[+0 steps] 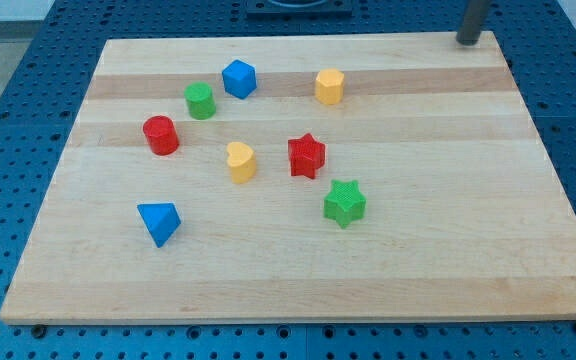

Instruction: Move your arm to the top of the blue cube

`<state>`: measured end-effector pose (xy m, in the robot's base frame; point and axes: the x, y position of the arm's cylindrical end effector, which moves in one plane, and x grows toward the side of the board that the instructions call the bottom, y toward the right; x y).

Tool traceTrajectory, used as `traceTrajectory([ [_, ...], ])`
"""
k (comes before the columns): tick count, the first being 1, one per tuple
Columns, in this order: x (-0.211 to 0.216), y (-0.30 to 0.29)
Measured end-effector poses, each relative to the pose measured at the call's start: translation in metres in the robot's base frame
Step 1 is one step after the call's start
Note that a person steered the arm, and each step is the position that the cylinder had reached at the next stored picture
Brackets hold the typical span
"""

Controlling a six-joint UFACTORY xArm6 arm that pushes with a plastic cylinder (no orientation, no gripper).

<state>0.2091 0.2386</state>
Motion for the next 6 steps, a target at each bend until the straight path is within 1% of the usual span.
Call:
traceTrajectory([
  [1, -0.005, -0.042],
  [3, -0.007, -0.150],
  [5, -0.007, -0.231],
  [6, -0.007, -0.261],
])
